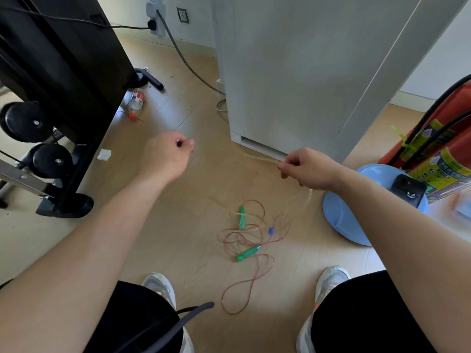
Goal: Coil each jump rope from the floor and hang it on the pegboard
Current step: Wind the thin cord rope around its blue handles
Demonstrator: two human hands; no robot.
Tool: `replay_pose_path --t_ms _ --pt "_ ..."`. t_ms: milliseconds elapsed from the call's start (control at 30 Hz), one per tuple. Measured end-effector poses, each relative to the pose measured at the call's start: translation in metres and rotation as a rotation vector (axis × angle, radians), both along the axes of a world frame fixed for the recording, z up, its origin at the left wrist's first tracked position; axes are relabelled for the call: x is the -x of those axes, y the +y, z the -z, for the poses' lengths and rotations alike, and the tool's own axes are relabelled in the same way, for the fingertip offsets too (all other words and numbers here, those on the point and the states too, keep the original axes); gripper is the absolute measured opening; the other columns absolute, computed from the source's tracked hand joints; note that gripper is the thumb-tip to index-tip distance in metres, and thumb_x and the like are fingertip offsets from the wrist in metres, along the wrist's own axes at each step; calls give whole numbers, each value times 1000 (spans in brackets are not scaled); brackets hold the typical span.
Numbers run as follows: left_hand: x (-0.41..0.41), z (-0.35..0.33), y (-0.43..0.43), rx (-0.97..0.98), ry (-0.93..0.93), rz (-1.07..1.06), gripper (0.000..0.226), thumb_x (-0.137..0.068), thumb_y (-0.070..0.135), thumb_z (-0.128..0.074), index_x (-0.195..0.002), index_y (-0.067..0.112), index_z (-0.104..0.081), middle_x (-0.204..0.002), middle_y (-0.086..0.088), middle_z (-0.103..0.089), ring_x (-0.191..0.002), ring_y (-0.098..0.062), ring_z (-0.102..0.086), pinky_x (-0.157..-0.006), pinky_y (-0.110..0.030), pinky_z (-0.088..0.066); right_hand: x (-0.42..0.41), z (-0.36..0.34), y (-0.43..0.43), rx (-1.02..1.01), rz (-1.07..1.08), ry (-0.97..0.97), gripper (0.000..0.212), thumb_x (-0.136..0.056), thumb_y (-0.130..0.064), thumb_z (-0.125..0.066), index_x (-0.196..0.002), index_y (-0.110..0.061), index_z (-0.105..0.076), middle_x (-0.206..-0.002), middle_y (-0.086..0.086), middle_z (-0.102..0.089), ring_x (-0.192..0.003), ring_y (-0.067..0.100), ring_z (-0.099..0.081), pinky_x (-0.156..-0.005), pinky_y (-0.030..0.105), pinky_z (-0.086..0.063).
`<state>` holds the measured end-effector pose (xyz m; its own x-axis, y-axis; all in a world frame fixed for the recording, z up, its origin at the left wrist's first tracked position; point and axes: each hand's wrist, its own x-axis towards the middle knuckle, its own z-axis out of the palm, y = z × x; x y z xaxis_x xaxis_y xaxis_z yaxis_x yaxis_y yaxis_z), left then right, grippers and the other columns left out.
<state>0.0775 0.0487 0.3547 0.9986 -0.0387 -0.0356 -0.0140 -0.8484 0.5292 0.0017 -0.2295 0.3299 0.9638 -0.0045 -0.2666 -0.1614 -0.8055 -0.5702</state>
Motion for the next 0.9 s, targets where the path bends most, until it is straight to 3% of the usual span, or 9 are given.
replay_pose_path --t_ms 167,300,367,467,633,733,800,833,900 --pt "17 6 -20 140 132 243 31 -96 37 -62 -126 30 -67 -129 12 -65 -113 -4 -62 -99 -25 -42 -2 -12 19 -154 -65 -61 27 -99 -34 -55 -79 -26 -72 -50 -20 -50 -57 12 -48 -67 33 -49" --pt "42 7 -52 361 243 517 16 -100 20 -58 -110 20 -70 -93 11 -70 -54 15 -57 -55 -6 -39 -7 -18 33 -156 -96 -145 28 -97 -40 -58 -76 -27 -72 -50 -12 -48 -49 7 -42 -55 26 -37" --pt "38 9 -51 295 216 497 13 -99 24 -60 -91 27 -71 -75 13 -65 -49 7 -50 -56 -16 -38 -8 -18 28 -132 -81 -148 29 -95 -42 -62 -72 -27 -70 -48 -15 -50 -47 3 -44 -49 18 -34" --pt "22 11 -38 195 136 344 22 -98 27 -58 -79 34 -65 -72 17 -61 -69 -1 -56 -65 -25 -38 -7 -11 15 -85 -40 -131 33 -93 -44 -63 -72 -19 -70 -53 -9 -51 -49 7 -43 -54 24 -37" --pt "6 3 -5 -50 51 5 18 -98 29 -54 -90 25 -70 -96 0 -70 -91 -25 -62 -76 -31 -48 4 5 -10 -9 -22 43 31 -99 -38 -55 -79 -19 -69 -70 -2 -64 -63 15 -62 -65 29 -48" --pt "10 7 -6 -147 87 94 21 -95 33 -61 -112 31 -72 -118 4 -71 -112 -23 -63 -94 -30 -49 6 2 2 -66 -48 5 28 -99 -34 -55 -76 -25 -67 -65 -8 -62 -58 12 -61 -63 26 -46" --pt "21 11 -21 13 139 297 32 -95 34 -63 -127 33 -66 -129 10 -66 -120 -11 -59 -105 -27 -43 4 -6 20 -119 -104 -36 27 -98 -33 -57 -74 -28 -67 -56 -14 -57 -53 7 -57 -59 22 -45" --pt "26 12 -29 116 171 398 32 -96 33 -62 -129 33 -64 -128 14 -67 -115 -1 -60 -105 -28 -45 3 -9 30 -130 -132 -55 27 -98 -34 -58 -73 -30 -67 -54 -15 -56 -52 6 -55 -58 22 -44" --pt "39 11 -42 268 260 530 19 -100 25 -58 -115 26 -69 -96 22 -72 -76 16 -61 -76 -16 -50 1 -13 41 -121 -158 -100 29 -97 -38 -59 -69 -32 -67 -55 -16 -56 -51 5 -52 -60 27 -45"
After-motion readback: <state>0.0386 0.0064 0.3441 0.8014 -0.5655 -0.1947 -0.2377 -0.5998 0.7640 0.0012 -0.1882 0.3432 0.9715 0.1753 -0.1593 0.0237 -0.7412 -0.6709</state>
